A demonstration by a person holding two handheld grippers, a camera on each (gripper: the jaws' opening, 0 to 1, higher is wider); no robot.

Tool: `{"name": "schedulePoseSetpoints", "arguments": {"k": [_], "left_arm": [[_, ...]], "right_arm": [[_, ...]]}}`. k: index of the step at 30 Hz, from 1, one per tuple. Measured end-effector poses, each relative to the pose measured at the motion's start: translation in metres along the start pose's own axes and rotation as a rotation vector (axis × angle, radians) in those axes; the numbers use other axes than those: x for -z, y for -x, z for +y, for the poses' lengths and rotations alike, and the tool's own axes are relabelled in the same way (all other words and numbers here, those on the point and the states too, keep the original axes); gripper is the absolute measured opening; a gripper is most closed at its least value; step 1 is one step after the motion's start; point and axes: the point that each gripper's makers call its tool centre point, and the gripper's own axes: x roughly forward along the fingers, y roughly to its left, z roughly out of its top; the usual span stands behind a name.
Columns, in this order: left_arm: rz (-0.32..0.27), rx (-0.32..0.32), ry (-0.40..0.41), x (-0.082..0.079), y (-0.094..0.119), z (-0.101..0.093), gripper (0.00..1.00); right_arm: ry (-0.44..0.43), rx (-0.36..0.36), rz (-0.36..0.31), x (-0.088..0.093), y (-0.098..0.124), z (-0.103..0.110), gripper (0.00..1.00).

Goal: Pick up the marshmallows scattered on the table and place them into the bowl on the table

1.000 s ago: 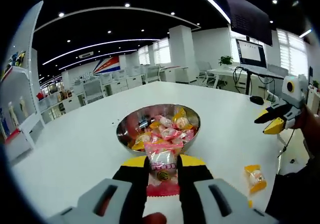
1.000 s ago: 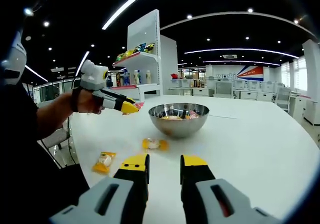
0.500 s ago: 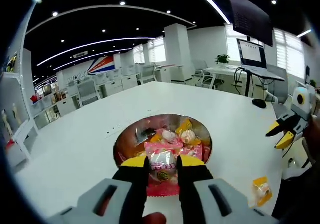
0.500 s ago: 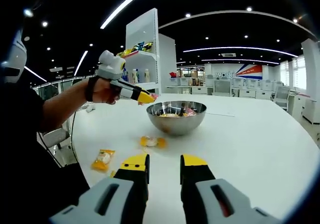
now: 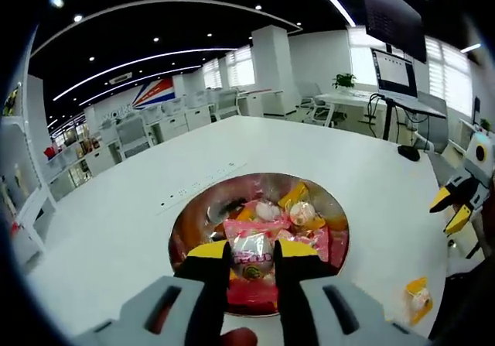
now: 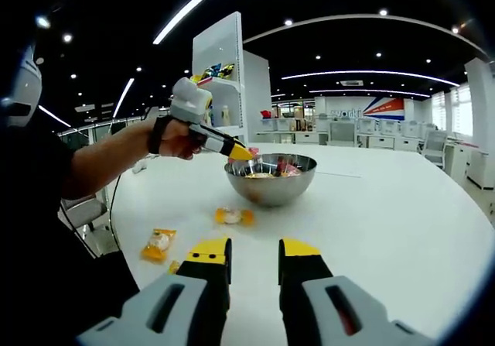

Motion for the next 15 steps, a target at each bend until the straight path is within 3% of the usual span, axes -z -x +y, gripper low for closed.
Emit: {"name": "schedulePoseSetpoints", "arguments": {"k": [10,11,13,15], "left_arm": [[0.010,-0.006,0.021,0.000,-0.010,0.004,0.26],[0.007,-0.011,0.030,0.001,-0.012,0.006,0.29],[0.006,-0.035,0.053,0.001,-0.013,0.012,0.45],[0.000,-0.044,0.078,0.001,-0.010,0.015,0.50]], "right_arm": [[-0.005,0.013,0.003,0.001,0.005,-0.003,0.24],[-0.006,0.015,0.004,0.002,0.005,-0.003,0.24],[-0.007,0.017,0.005,0.002,0.005,-0.003,0.24],[-0.007,0.017,0.002,0.002,0.006,-0.003,0.24]]}}
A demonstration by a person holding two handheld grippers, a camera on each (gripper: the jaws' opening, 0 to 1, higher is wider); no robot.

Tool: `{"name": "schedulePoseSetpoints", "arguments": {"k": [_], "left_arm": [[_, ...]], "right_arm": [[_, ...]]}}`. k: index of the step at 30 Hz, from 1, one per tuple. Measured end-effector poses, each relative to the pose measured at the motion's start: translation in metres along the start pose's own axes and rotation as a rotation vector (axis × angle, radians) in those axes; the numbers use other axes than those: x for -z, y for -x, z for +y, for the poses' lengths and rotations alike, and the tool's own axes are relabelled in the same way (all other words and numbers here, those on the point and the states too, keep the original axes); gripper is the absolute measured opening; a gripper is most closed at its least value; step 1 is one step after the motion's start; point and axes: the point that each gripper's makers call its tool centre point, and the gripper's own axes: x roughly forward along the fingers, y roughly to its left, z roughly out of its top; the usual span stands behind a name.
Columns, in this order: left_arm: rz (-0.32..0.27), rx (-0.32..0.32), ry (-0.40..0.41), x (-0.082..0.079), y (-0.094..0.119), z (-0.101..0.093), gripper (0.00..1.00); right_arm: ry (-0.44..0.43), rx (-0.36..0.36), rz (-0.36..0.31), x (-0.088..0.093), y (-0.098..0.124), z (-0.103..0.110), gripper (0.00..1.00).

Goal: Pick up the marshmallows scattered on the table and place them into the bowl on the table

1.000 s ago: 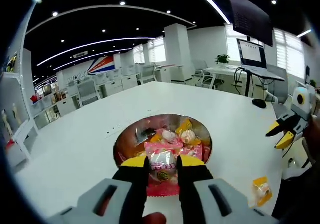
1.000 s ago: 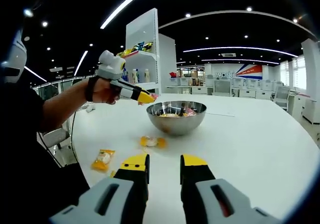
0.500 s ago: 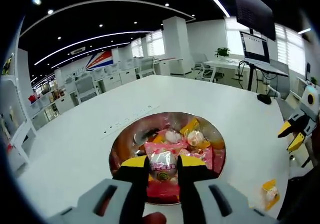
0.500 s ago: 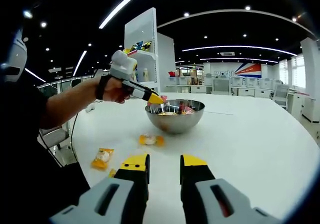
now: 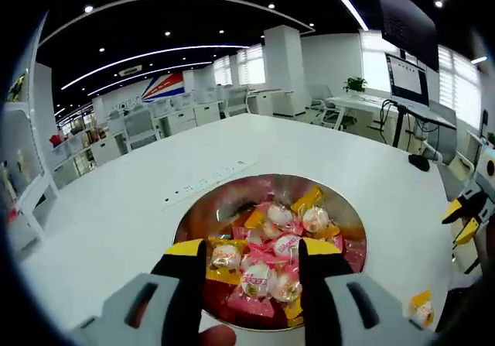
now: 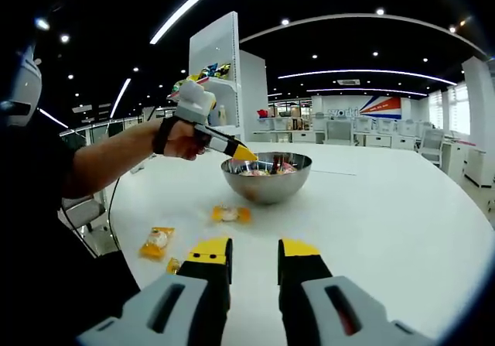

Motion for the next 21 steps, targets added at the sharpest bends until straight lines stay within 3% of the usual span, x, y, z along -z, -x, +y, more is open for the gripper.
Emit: {"name": "schedulePoseSetpoints", "arguments": {"k": [21], "left_arm": [[-0.026,0.010,0.015,0.000,0.022,-0.001,0.46]], "right_arm": [[0.014,-0.012,0.005,-0.003,-0.002,0.009,0.24]]}}
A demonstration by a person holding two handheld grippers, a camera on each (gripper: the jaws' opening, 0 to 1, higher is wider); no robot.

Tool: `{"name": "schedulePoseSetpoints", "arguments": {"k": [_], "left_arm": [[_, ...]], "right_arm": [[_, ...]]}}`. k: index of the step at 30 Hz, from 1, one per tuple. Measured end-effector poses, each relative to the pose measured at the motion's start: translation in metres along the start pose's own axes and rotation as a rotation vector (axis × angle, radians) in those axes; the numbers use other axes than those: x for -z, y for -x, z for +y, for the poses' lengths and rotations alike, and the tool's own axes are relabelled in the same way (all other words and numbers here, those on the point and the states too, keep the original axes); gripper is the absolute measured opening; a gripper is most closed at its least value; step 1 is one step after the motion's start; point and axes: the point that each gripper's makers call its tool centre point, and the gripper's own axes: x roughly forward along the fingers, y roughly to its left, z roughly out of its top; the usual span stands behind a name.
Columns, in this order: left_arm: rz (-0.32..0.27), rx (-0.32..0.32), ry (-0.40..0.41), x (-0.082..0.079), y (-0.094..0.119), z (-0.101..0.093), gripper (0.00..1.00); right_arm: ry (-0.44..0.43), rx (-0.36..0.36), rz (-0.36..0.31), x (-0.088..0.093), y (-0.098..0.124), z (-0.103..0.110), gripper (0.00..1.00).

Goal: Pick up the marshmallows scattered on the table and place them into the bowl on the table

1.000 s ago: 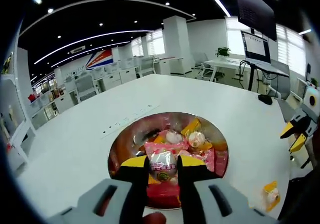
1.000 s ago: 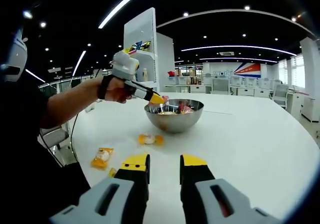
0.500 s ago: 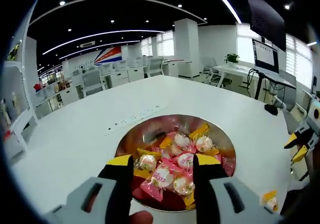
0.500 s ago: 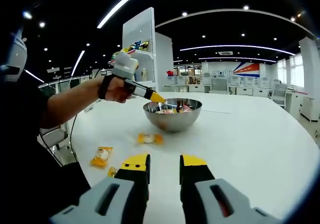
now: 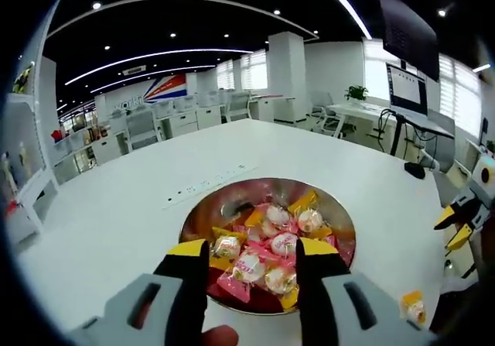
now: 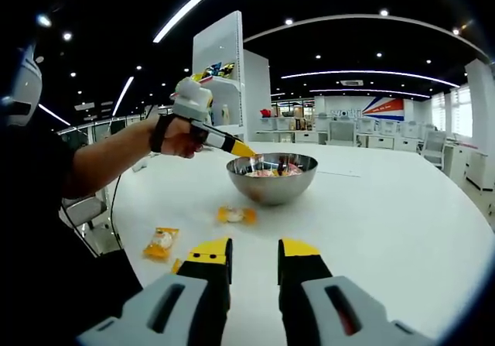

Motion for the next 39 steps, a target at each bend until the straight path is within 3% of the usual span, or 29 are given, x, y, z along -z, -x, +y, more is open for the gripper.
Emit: {"name": "schedulePoseSetpoints", "arguments": {"k": [14,33,39], "left_arm": [[-0.012,-0.001,0.008,0.011,0.028,0.003,0.45],[-0.044,0.043,-0.059,0.026,0.086,-0.026,0.45],[-0.048,0.062,-0.062,0.040,0.104,-0.034,0.45]], "right_arm": [[0.015,-0.009,0.007,-0.003,-0.004,0.005,0.24],[0.020,-0.028,0.018,-0.001,-0.010,0.012,0.24],[0.024,-0.024,0.020,-0.002,-0.006,0.011,0.24]]}}
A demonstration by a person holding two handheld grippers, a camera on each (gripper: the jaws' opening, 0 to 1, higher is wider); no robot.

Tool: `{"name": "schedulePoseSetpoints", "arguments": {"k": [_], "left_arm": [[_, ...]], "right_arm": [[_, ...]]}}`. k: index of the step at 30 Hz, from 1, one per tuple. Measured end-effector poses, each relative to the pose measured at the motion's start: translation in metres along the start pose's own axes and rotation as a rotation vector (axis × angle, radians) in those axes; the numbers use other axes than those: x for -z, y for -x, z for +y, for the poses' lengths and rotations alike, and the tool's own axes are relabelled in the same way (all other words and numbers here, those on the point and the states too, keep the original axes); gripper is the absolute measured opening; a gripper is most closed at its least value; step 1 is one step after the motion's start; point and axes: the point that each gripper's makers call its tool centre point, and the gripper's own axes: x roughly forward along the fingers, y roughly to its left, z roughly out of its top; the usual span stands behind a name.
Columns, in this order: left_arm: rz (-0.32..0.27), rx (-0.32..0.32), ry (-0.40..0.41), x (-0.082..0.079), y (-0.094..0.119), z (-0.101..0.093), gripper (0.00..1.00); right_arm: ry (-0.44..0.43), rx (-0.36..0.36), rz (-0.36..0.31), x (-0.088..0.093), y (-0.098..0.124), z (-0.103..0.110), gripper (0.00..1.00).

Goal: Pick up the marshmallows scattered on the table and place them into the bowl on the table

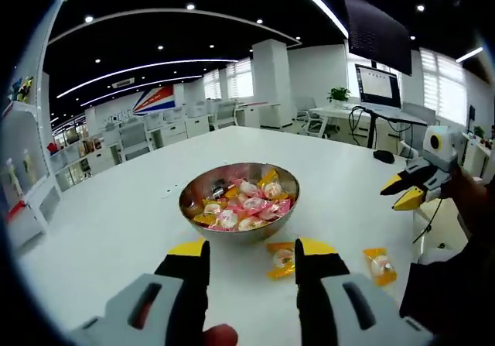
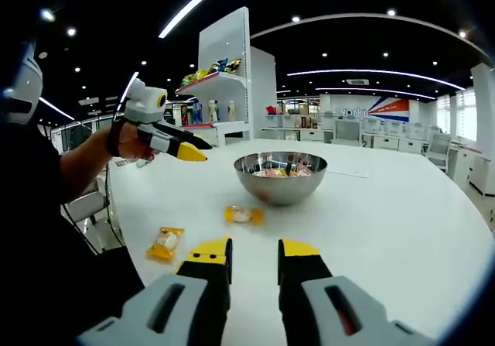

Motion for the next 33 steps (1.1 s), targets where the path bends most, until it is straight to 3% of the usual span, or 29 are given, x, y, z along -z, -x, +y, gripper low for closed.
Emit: {"name": "schedulePoseSetpoints", "arguments": {"k": [6,14,24,27,29,33], "left_arm": [[-0.010,0.043,-0.018,0.022,0.023,-0.014,0.45],[-0.028,0.162,-0.052,0.041,0.046,-0.032,0.45],[-0.001,0.391,-0.222,0.061,0.061,-0.077,0.47],[0.031,0.510,-0.319,0.075,0.065,-0.094,0.48],[0.055,0.565,-0.353,0.082,0.066,-0.100,0.48],[0.082,0.616,-0.401,0.088,0.062,-0.102,0.48]], "right_arm": [[0.001,0.003,0.017,0.005,0.004,-0.003,0.24],[0.019,-0.018,0.045,0.011,0.010,-0.003,0.24],[0.034,-0.054,0.084,0.021,0.018,0.002,0.24],[0.033,-0.073,0.093,0.024,0.019,0.005,0.24],[0.032,-0.084,0.095,0.025,0.020,0.007,0.24],[0.039,-0.096,0.102,0.028,0.021,0.003,0.24]]}}
